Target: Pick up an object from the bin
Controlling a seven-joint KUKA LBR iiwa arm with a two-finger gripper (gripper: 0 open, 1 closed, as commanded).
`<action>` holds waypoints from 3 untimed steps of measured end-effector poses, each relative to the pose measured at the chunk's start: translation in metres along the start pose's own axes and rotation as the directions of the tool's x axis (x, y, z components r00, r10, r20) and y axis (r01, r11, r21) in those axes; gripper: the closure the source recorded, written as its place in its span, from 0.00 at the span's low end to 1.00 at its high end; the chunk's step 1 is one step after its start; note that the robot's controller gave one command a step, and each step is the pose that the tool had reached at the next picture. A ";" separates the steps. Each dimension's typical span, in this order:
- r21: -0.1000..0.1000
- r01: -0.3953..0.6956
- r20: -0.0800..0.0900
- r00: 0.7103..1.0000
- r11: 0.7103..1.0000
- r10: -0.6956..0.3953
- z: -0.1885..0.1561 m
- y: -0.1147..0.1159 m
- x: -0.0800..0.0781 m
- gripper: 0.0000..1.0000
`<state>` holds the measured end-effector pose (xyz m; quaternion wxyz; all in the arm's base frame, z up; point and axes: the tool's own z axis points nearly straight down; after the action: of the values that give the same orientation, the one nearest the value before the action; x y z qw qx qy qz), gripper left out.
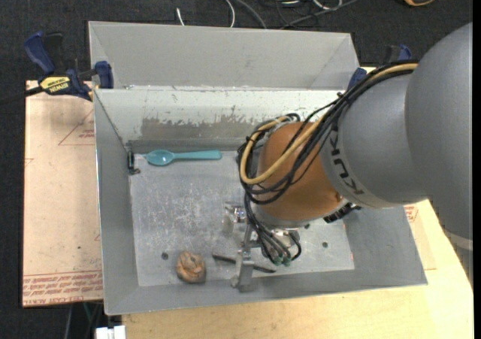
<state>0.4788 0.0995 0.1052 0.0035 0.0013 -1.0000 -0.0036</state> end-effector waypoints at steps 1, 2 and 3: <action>-0.003 -0.128 0.003 0.992 0.992 0.128 0.017 -0.016 -0.007 0.00; -0.002 -0.065 -0.002 0.998 0.998 0.065 0.035 -0.022 -0.006 1.00; -0.002 -0.065 -0.002 0.998 0.998 0.065 0.035 -0.022 -0.006 1.00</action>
Offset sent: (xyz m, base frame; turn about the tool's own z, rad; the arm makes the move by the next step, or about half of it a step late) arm 0.0059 -0.0223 -0.0352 0.0635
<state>0.4845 0.0780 0.0702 0.0048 -0.0311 -0.9995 -0.0046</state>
